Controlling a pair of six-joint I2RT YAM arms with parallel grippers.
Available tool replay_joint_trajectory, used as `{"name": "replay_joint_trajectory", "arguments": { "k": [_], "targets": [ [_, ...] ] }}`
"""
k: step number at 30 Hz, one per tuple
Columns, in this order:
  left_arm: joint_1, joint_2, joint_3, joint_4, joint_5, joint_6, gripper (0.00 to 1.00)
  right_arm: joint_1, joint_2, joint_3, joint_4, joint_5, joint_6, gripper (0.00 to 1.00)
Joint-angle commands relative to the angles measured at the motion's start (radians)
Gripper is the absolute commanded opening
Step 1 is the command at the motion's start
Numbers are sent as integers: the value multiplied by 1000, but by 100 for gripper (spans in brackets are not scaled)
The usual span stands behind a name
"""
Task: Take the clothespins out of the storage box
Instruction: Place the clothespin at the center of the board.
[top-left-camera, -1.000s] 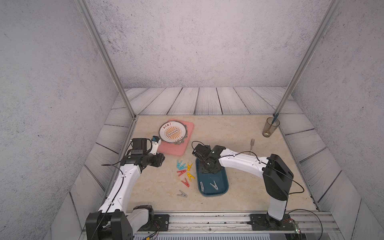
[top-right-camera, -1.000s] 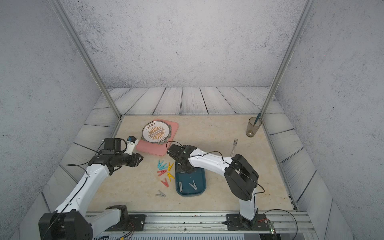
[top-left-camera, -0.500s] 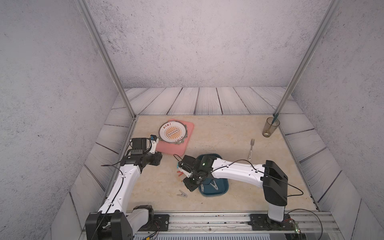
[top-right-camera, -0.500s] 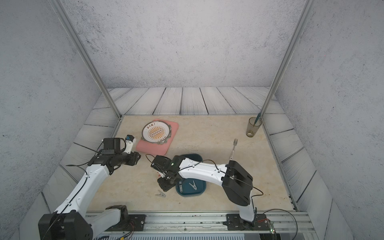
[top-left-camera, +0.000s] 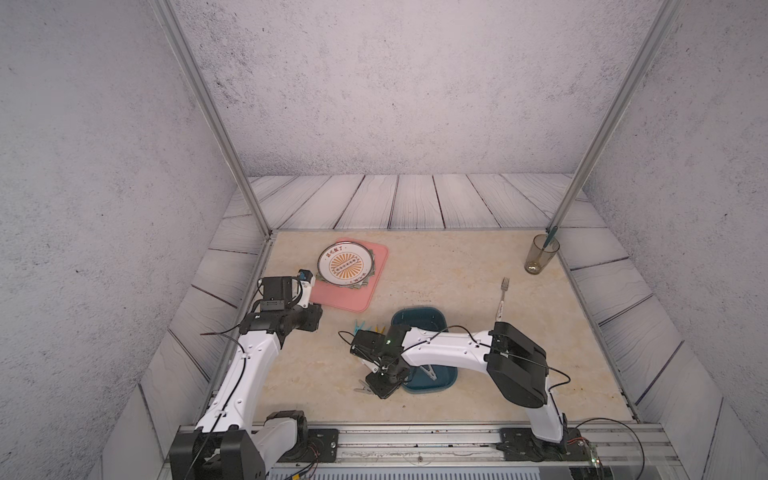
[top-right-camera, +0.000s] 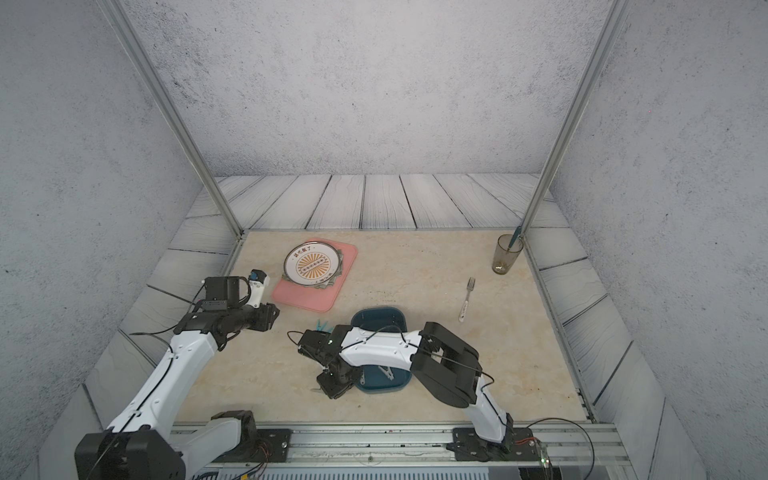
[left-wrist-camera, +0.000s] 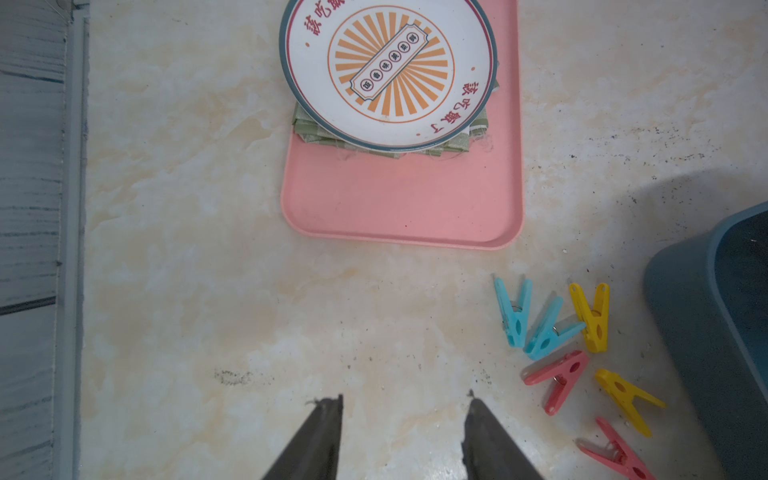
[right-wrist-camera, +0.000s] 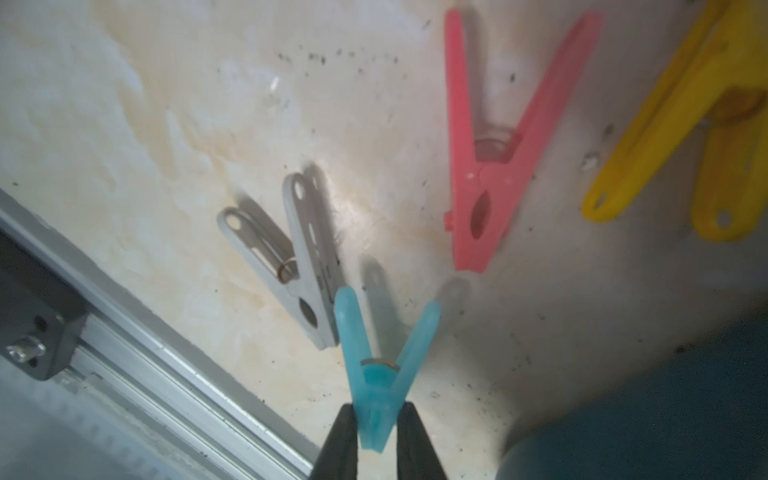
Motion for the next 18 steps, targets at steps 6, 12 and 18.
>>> {"name": "replay_joint_trajectory", "arguments": {
  "k": [6, 12, 18],
  "targets": [
    [9, -10, -18, -11, 42, 10, 53, -41, -126, 37, -68, 75, 80, 35],
    [9, -16, -20, -19, 46, 11, 53, -148, -247, -22, -189, 231, 201, 36],
    [9, -17, -22, -16, 46, 9, 53, -251, -280, -86, -227, 249, 209, 37]
  ]
}}
